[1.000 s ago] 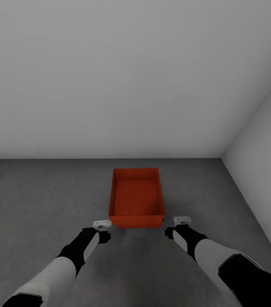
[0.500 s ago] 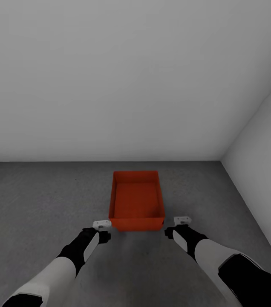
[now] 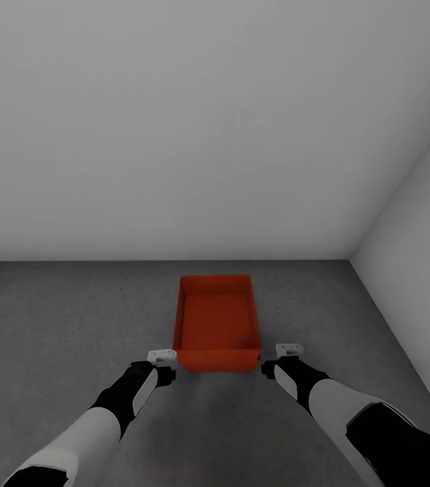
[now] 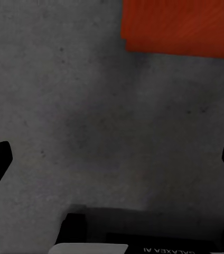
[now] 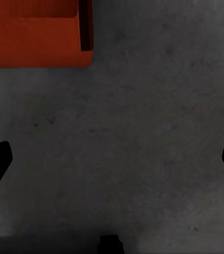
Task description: Move the two storage containers from the living room to the garage. In the garage, place one container on the floor and stack the other container on top of it (either order is fine).
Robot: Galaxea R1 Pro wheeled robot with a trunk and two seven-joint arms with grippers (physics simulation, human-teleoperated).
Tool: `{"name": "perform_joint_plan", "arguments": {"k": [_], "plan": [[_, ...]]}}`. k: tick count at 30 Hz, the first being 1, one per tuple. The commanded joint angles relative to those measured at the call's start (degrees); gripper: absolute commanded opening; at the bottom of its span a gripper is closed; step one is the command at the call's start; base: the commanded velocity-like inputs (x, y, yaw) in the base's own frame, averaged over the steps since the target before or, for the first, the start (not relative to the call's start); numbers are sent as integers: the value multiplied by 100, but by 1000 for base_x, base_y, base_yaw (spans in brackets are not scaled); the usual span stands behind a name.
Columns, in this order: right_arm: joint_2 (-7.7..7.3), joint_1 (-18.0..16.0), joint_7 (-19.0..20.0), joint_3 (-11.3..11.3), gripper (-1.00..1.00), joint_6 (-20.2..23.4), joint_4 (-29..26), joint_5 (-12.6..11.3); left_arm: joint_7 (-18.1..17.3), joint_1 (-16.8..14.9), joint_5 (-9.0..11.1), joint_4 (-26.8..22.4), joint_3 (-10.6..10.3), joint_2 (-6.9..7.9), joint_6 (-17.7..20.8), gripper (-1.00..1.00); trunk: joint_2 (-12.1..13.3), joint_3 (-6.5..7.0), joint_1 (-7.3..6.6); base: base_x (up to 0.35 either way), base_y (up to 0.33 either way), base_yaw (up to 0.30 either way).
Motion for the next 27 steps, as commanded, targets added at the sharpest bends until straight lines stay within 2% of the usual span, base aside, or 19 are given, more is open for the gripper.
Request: {"name": "perform_joint_plan", "arguments": {"k": [1,27], "plan": [[-1,-2,-32,48,100,35,-12,-43,49,-1,61,-10,-41,5,24,100,-3,5,1,0,0,0],[-3,-2,-32,48,100,35,-13,-43,49,-1,60,-10,-41,8,23,100,-3,239,1,0,0,0]]}}
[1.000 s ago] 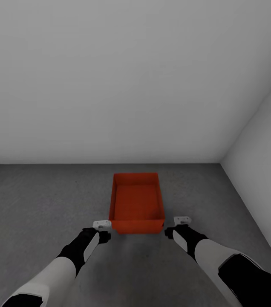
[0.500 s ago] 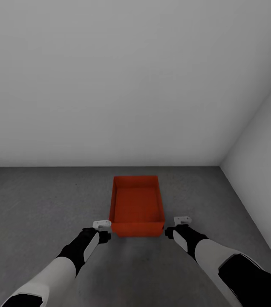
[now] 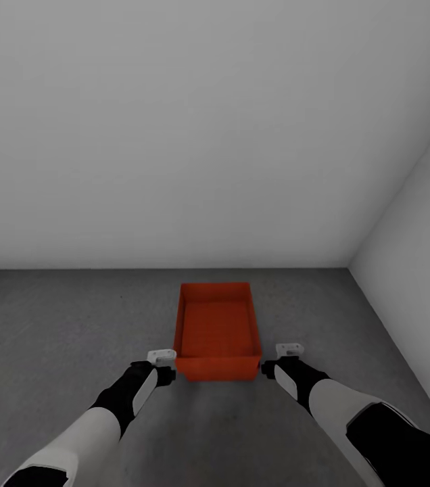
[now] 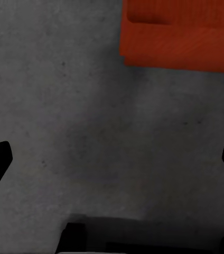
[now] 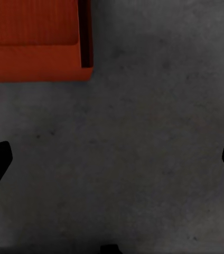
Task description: Move the two storage containers from the living room to the garage. In the garage, place one container on the floor and stack the other container on top of it (either order is fine).
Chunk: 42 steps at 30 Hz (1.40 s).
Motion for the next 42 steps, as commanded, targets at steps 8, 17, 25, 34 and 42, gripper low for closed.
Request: {"name": "perform_joint_plan", "arguments": {"k": [8,17,25,34,42], "plan": [[1,-2,-32,48,100,35,-9,-44,49,-1,60,-10,-41,9,25,100,-3,64,1,0,0,0],[38,-2,-15,40,100,-203,41,-58,30,-1,62,45,-41,32,17,100,-3,75,1,0,0,0],[63,194,27,39,100,-307,114,-69,-23,-1,96,601,-41,83,-94,100,-3,75,1,0,0,0],[62,456,36,39,100,-311,137,-70,-46,-1,114,1763,-36,118,-915,100,-3,75,1,0,0,0],[62,828,39,39,100,-318,146,-70,-48,-1,168,2018,-32,243,-983,100,-3,75,1,0,0,0]]}}
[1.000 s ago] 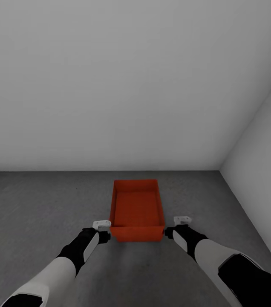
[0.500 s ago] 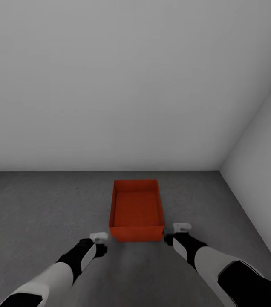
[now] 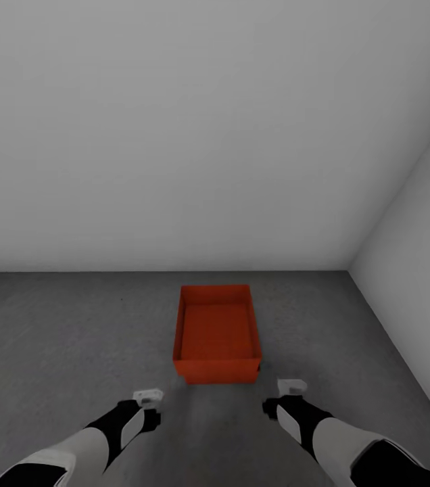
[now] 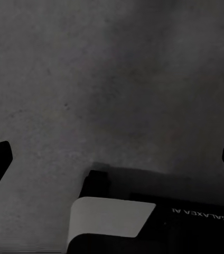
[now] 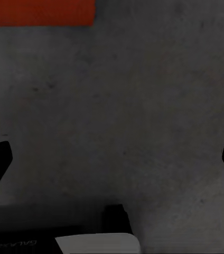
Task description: Move the two storage containers from the living room to the garage. In the garage, place one container on the floor and stack the other container on top of it (either order is fine).
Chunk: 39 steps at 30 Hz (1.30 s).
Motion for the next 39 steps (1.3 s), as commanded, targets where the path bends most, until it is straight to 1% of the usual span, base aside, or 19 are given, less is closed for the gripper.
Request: {"name": "perform_joint_plan", "arguments": {"k": [1,6,9,12,14,15,16,18,21,26,29,33,36,39], "plan": [[-1,51,-31,51,100,34,-13,-37,30,0,59,26,-47,5,27,100,-3,-4,0,0,0,0],[-1,334,-31,51,100,20,-12,-32,31,0,67,259,-47,17,-112,100,-3,-4,0,0,0,0],[2,523,-31,51,100,-73,-12,-33,31,0,73,388,-47,21,-170,100,-3,-4,0,0,0,0],[0,767,-31,51,100,-202,-12,-17,31,0,79,496,-45,22,-185,100,-3,-4,0,0,0,0],[0,1017,-31,55,100,-299,-12,3,31,5,82,578,-46,22,-188,100,-3,-4,0,0,0,0],[0,1080,-31,56,100,-328,-12,7,31,6,83,590,-46,22,-189,100,-3,-4,0,0,0,0],[-1,1269,-31,56,100,-424,-12,16,31,14,77,611,-44,21,-197,100,-3,-4,0,0,0,0],[-1,1429,-31,58,100,-525,-12,22,31,35,72,621,-45,17,-209,100,-3,-4,0,0,0,0],[-1,1546,-31,59,100,-658,-12,35,33,47,74,629,-46,15,-258,100,-3,-4,0,0,0,0],[-1,1618,-31,59,100,-762,-8,31,41,77,78,637,-39,15,-354,100,-3,-4,0,-92,0,0],[-1,1789,-31,60,100,-799,-5,26,40,161,82,638,-38,14,-379,100,-3,-4,0,-276,0,0],[-1,2065,-31,60,100,-1017,-2,29,35,295,86,636,-34,18,-403,100,-3,-4,0,-328,0,0],[-1,2116,-31,60,100,-1108,92,31,37,315,94,638,-31,21,-446,100,-3,-4,0,-342,0,0],[-1,2136,-31,60,100,-1147,200,24,44,323,101,640,-29,16,-699,100,-3,-4,0,-344,0,0]]}}
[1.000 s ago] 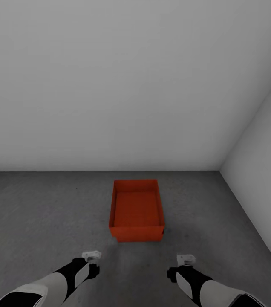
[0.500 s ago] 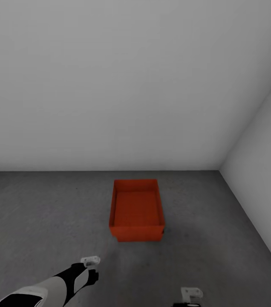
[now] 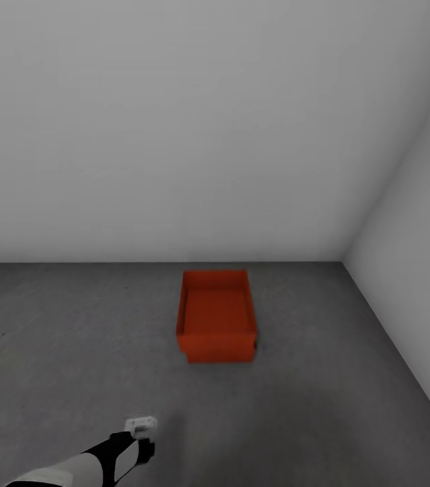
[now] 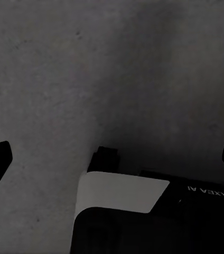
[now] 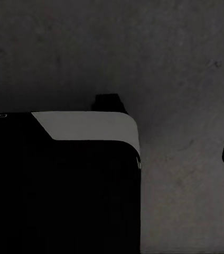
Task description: Move the two storage containers from the living room to the garage. In the garage, place one container on the floor and stack the other container on top of it (either order is fine).
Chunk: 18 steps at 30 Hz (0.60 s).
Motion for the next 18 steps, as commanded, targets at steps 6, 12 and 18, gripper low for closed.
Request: {"name": "perform_joint_plan", "arguments": {"k": [6,12,18], "plan": [[1,3,-23,50,100,-73,44,-70,21,11,56,-2,-45,-4,-141,100,-3,-4,-3,-193,0,0],[6,3,-23,50,100,-83,48,-96,16,96,54,-2,-45,-6,-171,100,-3,25,-3,-5,0,-69],[8,3,-23,50,100,-81,49,-105,16,227,54,-2,-45,-16,-177,100,-3,71,-3,-1,0,-119]]}}
